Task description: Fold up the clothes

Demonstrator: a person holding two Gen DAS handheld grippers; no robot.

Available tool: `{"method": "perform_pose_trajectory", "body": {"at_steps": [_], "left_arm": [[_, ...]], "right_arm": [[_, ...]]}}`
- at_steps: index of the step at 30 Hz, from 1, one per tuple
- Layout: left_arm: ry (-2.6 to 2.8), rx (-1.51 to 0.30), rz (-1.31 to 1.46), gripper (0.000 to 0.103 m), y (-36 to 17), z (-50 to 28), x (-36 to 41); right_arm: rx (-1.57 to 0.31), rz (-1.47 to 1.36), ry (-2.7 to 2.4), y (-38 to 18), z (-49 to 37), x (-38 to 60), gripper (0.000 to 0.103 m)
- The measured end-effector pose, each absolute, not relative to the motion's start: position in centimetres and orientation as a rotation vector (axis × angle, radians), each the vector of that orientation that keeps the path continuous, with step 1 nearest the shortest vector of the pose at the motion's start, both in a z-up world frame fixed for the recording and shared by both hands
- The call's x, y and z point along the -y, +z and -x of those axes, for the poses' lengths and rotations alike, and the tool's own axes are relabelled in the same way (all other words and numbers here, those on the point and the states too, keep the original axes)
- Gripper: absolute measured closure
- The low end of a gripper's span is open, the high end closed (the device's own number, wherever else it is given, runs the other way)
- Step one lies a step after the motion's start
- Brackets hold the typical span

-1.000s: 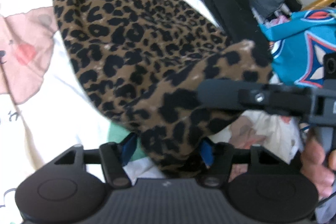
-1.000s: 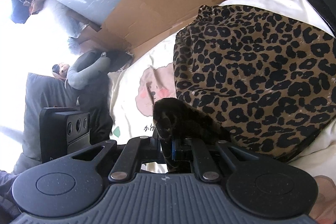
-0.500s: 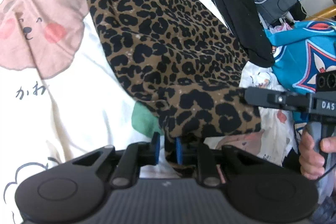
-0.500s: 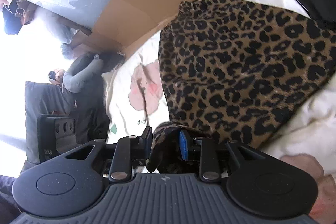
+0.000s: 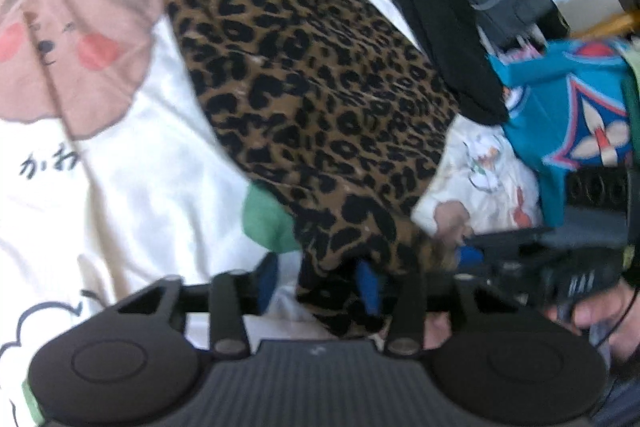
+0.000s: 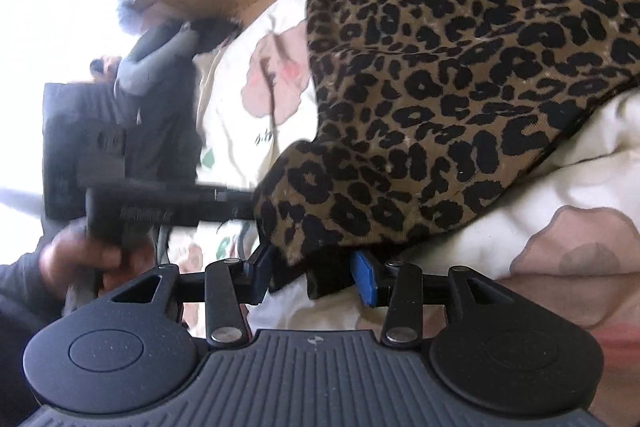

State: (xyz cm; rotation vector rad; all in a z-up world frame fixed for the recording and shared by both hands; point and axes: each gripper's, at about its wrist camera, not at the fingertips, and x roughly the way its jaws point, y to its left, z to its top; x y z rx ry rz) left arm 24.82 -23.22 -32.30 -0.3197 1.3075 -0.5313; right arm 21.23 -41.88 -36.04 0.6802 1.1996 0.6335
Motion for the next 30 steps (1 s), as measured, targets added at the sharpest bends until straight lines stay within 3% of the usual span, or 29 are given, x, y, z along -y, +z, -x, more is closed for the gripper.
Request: {"method": "perform_pose_trajectory", "body": {"at_steps": [5, 16, 18, 20, 21, 24, 30], "left_arm": [[-0.563, -1.287, 0.29, 0.04, -32.8, -24.3, 25.1], [-0.371, -1.262, 0.179, 0.037, -35.1, -25.7, 27.9], [-0.359, -1.253, 0.17, 0.044, -34.9, -25.8, 27.9], [-0.344, -1.262, 0.161, 0.075, -34.7, -26.0, 27.6], [-0.336, -1.275, 0.168, 0.08, -34.6, -26.0, 27.3], [-0.327, -1.312, 0.183, 0.086, -34.3, -26.0, 26.2], [-0.371, -1.341, 0.12, 0.088, -33.0, -26.7, 25.7]], "right_arm": [[-1.17, -0.842, 0.581, -36.9, -21.3, 43.5, 0.055], [-1.099, -0.982, 0.558, -37.0, -22.3, 44.2, 0.057], [-1.082, -0.995, 0.555, -37.0, -22.2, 44.3, 0.057], [-1.072, -1.007, 0.545, -37.1, -22.0, 44.6, 0.057], [-1.067, -1.013, 0.539, -37.2, -21.9, 44.8, 0.057], [-1.048, -1.025, 0.527, -37.2, -21.4, 46.0, 0.057], [-0.975, -1.062, 0.445, -37.3, -20.8, 48.9, 0.057]]}}
